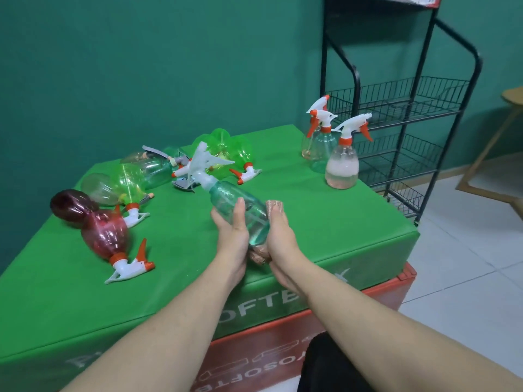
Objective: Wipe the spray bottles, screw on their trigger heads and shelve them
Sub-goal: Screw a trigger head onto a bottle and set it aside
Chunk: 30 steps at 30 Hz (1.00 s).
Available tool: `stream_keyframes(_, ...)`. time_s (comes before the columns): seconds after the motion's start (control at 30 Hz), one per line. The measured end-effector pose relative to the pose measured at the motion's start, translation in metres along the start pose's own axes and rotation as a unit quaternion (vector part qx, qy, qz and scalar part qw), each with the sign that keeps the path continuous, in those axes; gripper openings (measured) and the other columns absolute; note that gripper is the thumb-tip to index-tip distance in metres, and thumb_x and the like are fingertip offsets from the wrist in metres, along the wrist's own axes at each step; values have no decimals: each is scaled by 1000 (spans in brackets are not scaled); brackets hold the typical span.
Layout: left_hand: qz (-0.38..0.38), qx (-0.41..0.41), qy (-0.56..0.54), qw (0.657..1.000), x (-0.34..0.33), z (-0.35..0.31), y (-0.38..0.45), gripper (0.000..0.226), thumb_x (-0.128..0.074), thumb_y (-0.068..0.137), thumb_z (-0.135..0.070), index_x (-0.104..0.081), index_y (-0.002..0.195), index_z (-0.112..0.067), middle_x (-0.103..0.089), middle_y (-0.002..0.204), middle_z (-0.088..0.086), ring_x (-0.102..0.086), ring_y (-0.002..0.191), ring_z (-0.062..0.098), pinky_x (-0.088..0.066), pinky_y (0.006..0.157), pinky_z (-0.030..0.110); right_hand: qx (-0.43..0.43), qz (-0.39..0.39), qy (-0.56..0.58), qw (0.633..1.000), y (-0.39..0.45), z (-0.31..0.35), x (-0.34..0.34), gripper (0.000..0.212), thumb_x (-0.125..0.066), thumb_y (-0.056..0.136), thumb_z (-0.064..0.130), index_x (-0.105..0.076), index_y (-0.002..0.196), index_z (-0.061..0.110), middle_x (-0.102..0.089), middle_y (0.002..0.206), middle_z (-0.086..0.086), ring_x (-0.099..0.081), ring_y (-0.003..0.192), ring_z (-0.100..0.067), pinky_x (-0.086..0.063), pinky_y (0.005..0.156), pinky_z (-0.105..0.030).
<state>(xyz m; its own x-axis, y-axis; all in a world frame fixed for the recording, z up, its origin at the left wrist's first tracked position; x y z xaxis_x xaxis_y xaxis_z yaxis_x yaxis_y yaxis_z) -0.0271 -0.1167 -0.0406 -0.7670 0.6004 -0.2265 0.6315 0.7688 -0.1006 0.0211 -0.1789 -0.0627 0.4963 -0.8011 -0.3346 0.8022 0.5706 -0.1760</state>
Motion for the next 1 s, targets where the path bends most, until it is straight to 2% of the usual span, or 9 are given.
stream_keyframes(0.13, 21, -39, 72, 996, -14, 5, 7, 77, -70, 95, -40, -23, 155, -31, -59, 141, 1, -62, 122, 20, -49, 105, 41, 9, -13, -67, 998, -6, 19, 28, 34, -40, 106, 39, -59, 126, 19, -71, 119, -5, -70, 106, -18, -54, 99, -45)
stream_keyframes(0.23, 33, -41, 95, 994, -32, 5, 13, 77, -74, 92, -37, -27, 152, -31, -64, 132, 3, -67, 113, 21, -53, 95, 38, 13, -20, -111, 994, -6, 33, 60, 27, -42, 107, 30, -65, 113, 16, -74, 104, -5, -74, 90, -18, -60, 81, -36)
stream_keyframes(0.33, 24, -54, 116, 992, -56, 3, 18, 75, -77, 92, -32, -28, 149, -31, -65, 128, 4, -70, 106, 19, -53, 87, 31, 27, -55, -129, 990, -8, 55, 97, 25, -41, 107, 26, -59, 120, 16, -69, 100, -1, -69, 70, -7, -50, 54, -16)
stream_keyframes(0.4, 30, -67, 142, 987, -73, 4, 20, 75, -78, 91, -30, -30, 148, -31, -64, 125, 3, -68, 100, 15, -50, 77, 24, 46, -82, -144, 985, -7, 71, 122, 26, -40, 107, 27, -54, 128, 22, -66, 99, 4, -64, 62, -1, -44, 48, -12)
stream_keyframes(0.53, 62, -71, 178, 979, -109, 13, 24, 80, -81, 88, -32, -31, 150, -31, -59, 130, 0, -63, 111, 20, -47, 94, 31, 45, -102, -105, 988, -7, 98, 162, 35, -52, 101, 32, -51, 134, 21, -69, 95, -5, -67, 63, -13, -54, 60, -28)
stream_keyframes(0.67, 102, -93, 209, 968, -153, 21, 22, 78, -82, 88, -28, -35, 150, -24, -51, 126, -6, -58, 114, 16, -47, 103, 34, 51, -132, -111, 984, -5, 109, 195, 58, -69, 78, 48, -51, 130, 28, -71, 109, -5, -73, 93, -27, -57, 91, -53)
stream_keyframes(0.83, 136, -112, 214, 961, -201, 31, 28, 76, -85, 85, -23, -40, 146, -23, -55, 129, -2, -61, 108, 11, -49, 107, 36, 51, -136, -96, 985, -4, 111, 227, 49, -75, 86, 21, -49, 128, 21, -70, 108, -8, -74, 85, -25, -61, 73, -33)
stream_keyframes(0.93, 148, -111, 203, 962, -219, 36, 30, 79, -86, 83, -19, -40, 148, -22, -54, 129, -3, -61, 96, -2, -52, 102, 31, 40, -132, -98, 986, -1, 107, 237, 53, -76, 85, 16, -49, 130, 22, -70, 112, -13, -73, 94, -36, -59, 74, -41)
stream_keyframes(1.0, 149, -115, 203, 961, -227, 39, 31, 80, -86, 83, -17, -41, 149, -22, -54, 128, -3, -59, 94, -7, -51, 96, 25, 36, -128, -105, 986, 0, 104, 241, 51, -76, 85, 15, -50, 128, 24, -71, 112, -13, -73, 89, -34, -58, 66, -37)
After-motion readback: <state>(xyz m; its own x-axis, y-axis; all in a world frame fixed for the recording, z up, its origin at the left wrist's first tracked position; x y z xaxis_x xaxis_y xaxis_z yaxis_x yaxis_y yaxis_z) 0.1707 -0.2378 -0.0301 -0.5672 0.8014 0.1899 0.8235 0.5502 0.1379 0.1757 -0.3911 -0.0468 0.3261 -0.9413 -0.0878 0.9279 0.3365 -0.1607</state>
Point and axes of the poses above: each hand's wrist, its own y-axis towards the middle knuckle, its own x-axis out of the back of the hand, z = x × y, the point moved 2 cm from there along y, towards the middle knuckle
